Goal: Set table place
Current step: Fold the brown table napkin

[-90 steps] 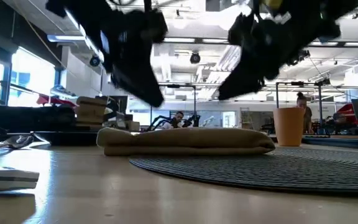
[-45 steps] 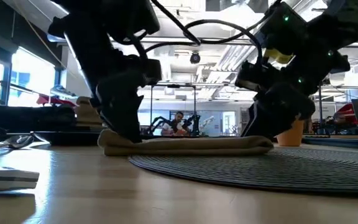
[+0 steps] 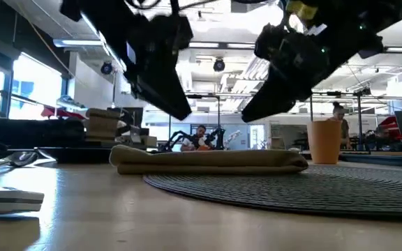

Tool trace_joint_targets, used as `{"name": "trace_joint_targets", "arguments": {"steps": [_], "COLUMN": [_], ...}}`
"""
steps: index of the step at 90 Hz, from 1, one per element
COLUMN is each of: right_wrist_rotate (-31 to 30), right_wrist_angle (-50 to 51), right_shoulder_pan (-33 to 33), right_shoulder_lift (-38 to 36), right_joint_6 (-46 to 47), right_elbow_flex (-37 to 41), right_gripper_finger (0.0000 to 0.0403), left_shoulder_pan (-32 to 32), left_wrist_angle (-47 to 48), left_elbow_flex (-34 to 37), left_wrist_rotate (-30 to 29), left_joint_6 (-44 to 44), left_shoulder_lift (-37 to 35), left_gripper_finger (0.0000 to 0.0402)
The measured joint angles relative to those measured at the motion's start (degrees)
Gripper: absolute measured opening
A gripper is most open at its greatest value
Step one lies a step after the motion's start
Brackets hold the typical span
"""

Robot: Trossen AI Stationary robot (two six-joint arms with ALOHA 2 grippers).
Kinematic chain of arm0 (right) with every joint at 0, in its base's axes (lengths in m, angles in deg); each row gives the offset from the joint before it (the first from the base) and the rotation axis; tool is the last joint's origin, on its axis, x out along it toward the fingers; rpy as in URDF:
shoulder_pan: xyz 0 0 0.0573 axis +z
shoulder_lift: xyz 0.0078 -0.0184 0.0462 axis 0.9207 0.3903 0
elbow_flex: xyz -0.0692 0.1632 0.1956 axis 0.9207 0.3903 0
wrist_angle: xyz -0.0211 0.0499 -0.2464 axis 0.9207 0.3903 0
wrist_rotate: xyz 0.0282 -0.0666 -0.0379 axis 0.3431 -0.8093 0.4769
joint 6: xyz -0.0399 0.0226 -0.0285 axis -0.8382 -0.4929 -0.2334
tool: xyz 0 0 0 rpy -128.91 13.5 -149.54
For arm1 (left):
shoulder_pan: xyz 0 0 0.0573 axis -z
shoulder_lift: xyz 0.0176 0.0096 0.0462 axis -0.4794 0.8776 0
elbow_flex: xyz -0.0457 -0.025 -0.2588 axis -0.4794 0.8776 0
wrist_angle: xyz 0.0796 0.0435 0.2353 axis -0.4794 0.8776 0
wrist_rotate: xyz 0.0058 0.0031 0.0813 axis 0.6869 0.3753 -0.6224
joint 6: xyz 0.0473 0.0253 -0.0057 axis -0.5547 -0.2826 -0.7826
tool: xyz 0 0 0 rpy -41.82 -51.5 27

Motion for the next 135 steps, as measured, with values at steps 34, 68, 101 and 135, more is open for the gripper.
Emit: {"name": "trace_joint_targets", "arguments": {"steps": [34,68,101,135], "right_wrist_rotate": [2.1,5.2,-3.9,-9.5], "right_wrist_angle": [13.0,29.4,27.2,21.3], "right_shoulder_pan": [0.2,1.4,10.1,13.8], "right_shoulder_lift": [3.8,-6.5,-16.1,-16.4], "right_joint_6": [6.1,7.4,32.2,39.8], "right_elbow_flex": [-0.1,-7.1,12.3,17.8], "right_gripper_finger": [0.0138,0.0138,0.0138,0.0138], "left_shoulder_pan": [-1.4,-1.2,-3.3,-7.0], "left_wrist_angle": [0.0,-0.2,-7.0,-5.5], "left_elbow_flex": [6.7,-1.4,-16.9,-26.1], "left_wrist_rotate": [3.4,5.2,12.7,13.1], "left_joint_6": [7.6,5.0,-9.7,-16.4], "left_shoulder_lift": [3.1,-4.7,9.2,24.6], "left_gripper_finger": [0.0135,0.0135,0.0135,0.0135]}}
